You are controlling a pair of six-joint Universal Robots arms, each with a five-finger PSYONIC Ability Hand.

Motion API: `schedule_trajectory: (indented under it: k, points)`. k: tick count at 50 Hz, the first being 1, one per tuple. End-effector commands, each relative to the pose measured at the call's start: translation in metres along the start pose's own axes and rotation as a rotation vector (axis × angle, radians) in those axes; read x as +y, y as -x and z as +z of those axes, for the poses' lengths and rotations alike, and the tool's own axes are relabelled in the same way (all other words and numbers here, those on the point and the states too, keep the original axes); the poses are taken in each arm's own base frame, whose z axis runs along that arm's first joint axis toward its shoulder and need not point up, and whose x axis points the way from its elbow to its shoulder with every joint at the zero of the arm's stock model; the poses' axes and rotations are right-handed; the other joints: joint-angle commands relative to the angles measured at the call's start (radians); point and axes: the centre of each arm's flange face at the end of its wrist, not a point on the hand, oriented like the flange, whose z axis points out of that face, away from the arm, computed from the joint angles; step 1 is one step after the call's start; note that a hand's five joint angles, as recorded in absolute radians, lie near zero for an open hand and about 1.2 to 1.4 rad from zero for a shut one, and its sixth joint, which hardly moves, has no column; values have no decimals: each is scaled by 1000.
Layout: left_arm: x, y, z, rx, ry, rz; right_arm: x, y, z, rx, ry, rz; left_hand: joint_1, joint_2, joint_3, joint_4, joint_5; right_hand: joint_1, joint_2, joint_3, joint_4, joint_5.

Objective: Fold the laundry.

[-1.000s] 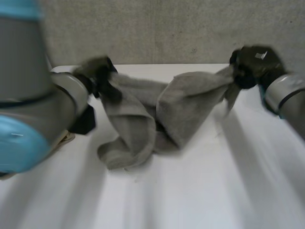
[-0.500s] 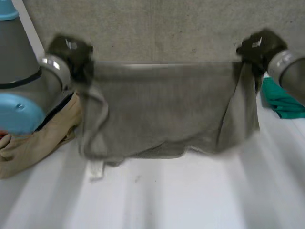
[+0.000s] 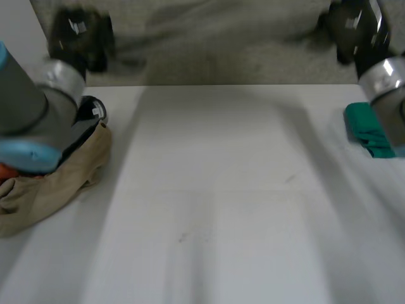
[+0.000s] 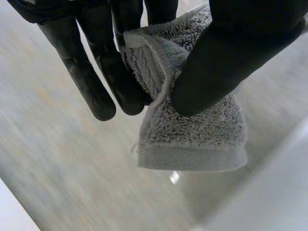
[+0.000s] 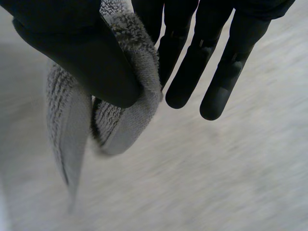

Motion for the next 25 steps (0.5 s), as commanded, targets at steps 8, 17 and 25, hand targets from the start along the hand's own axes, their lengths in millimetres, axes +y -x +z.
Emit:
schedule_trajectory:
  k: [8,17,25]
  points:
    - [133,-60,-93,169,479,11,49,108,-132,-543,315,-60,45,-19,-17,-22,8,278,226,208,198,215]
    - [109,-58,-102,115,454,44,21,73,-130,-514,460,68,-302,-366,-364,-369,-339,-805,-857,-876,-886,-869]
    - [106,-61,-110,122,465,51,-12,15,-109,-379,542,395,-357,-422,-419,-425,-395,-838,-890,-908,-918,-901]
